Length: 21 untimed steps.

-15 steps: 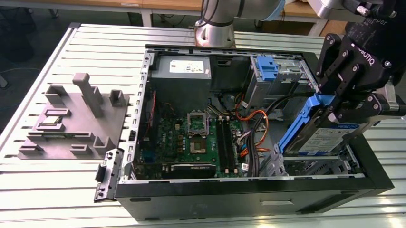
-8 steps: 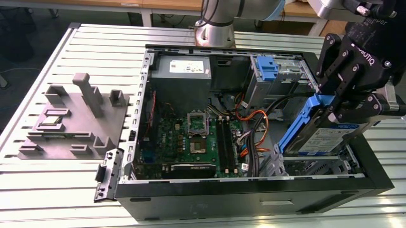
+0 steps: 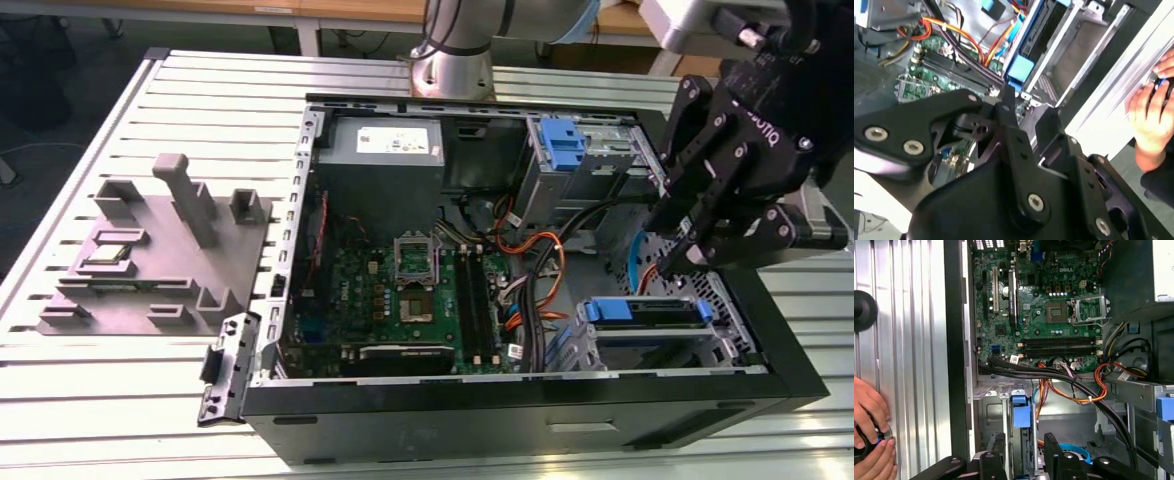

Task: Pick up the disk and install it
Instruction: 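Insert the disk into the insertion slot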

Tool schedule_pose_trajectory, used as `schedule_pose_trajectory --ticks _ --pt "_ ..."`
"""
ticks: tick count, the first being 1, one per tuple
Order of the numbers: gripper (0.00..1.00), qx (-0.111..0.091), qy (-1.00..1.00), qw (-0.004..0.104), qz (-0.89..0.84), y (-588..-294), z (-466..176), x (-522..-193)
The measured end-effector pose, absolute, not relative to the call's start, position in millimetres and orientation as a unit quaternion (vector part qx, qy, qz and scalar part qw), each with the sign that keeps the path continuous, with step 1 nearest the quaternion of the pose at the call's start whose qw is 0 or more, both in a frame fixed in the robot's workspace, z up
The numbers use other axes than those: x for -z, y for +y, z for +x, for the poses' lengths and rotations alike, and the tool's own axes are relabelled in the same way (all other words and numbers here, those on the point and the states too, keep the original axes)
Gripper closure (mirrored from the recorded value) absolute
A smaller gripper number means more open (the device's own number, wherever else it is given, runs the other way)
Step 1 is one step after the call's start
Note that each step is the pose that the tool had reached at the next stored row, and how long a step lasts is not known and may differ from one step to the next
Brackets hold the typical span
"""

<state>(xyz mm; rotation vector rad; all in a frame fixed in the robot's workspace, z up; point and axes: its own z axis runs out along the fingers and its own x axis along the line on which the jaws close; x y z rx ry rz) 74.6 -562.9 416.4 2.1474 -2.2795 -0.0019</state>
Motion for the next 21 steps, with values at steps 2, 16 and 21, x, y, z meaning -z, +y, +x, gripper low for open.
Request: schedule_pose_trajectory --ticks 2,16,21 --pt "0.56 0.001 -0.728 0.005 0.686 -562.9 74.5 -412.9" --pt "0.9 0.0 -0.728 0.004 0.686 -562.9 74.5 -398.2" --pt "0.9 0.0 -0.728 0.004 0.686 -562.9 74.5 -398.2"
